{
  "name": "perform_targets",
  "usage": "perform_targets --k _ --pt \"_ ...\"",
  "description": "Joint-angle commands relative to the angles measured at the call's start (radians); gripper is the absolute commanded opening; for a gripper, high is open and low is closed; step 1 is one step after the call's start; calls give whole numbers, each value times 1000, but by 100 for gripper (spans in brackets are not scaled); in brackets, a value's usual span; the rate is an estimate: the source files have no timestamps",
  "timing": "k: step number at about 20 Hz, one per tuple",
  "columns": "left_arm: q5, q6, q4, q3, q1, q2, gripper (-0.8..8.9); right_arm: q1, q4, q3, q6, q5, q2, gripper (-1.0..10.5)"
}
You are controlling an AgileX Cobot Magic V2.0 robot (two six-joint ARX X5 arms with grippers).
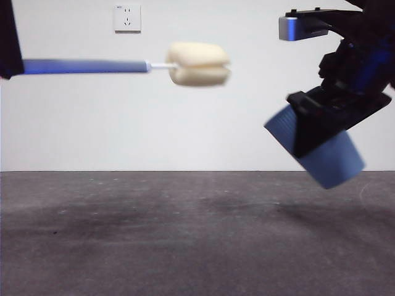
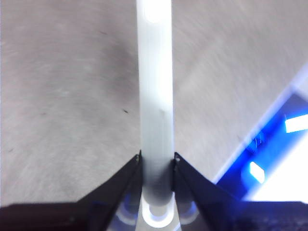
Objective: Pick up the cup brush,pick up the cup,insert the brush into the cup,clean the cup,put the cup brush back,put the cup back to the fixed position on the table
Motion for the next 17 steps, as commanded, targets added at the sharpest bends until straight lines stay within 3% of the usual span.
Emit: perform_targets --k 1,5,9,17 --pt "26 156 -19 -5 3 31 -8 26 -81 29 -223 72 0 -13" --pt "71 183 -23 -5 0 68 -8 76 -142 39 -397 156 1 -13" --pt "100 182 -22 -5 -33 98 -9 154 -143 39 -520 238 2 -13" --pt "100 129 18 -5 -85 167 -9 218 -154 39 -592 302 3 -13"
